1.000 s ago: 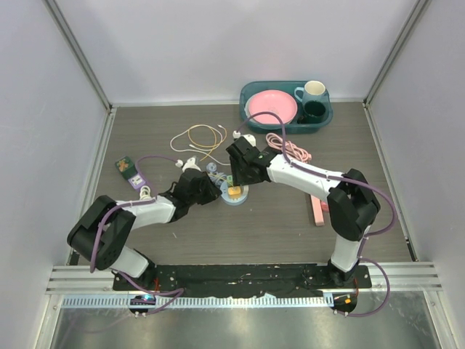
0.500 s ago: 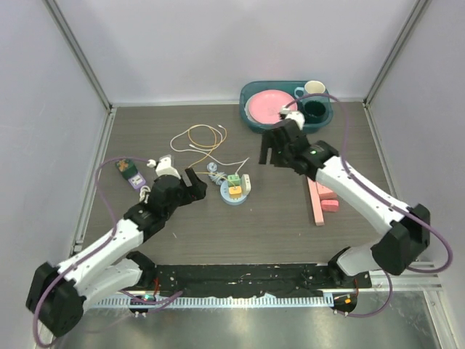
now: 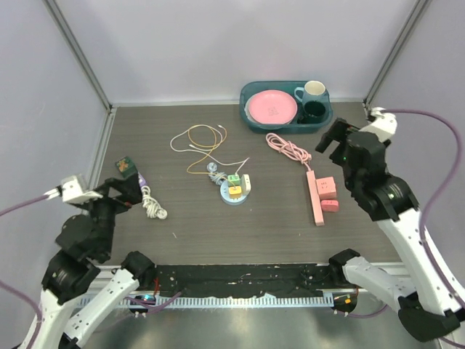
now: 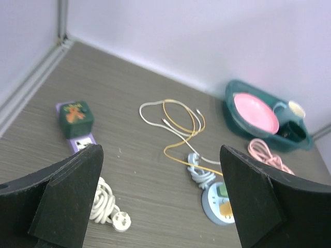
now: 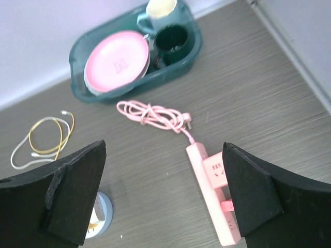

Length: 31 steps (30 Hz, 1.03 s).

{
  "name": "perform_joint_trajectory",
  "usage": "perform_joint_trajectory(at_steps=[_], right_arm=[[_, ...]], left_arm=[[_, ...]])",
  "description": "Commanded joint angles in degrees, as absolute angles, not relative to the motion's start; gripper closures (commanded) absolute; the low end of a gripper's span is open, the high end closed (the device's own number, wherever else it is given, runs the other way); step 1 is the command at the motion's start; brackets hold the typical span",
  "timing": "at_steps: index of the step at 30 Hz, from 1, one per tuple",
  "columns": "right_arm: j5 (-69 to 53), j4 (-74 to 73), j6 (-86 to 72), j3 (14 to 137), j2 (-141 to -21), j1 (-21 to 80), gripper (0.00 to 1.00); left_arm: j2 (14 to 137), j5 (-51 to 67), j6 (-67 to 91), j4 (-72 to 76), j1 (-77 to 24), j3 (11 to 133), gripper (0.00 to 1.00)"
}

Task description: Insert the plug

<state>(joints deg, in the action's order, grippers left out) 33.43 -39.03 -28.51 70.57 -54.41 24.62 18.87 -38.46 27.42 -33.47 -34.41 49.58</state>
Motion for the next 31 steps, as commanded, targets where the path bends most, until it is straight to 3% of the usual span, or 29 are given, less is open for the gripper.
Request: perform_joint_trajectory(at_steps=[1,11,31], right_arm=[[42.4,-37.5,-25.7,69.0,-47.3,24.4,0.0],[42.0,-34.5,-18.6,63.0,-33.4,24.4,0.0],[34.5,-38.9,-17.3,61.4,-23.8,24.7,0.0]], left_arm=[[12.8,-45.2,22.5,-41.5,-34.3,52.8,0.0],[-2.4,-51.2,27.1,-47.1,-34.3,54.4,0.0],[-2.1,-54.7,42.5,-66.2,-34.3,59.3,0.0]])
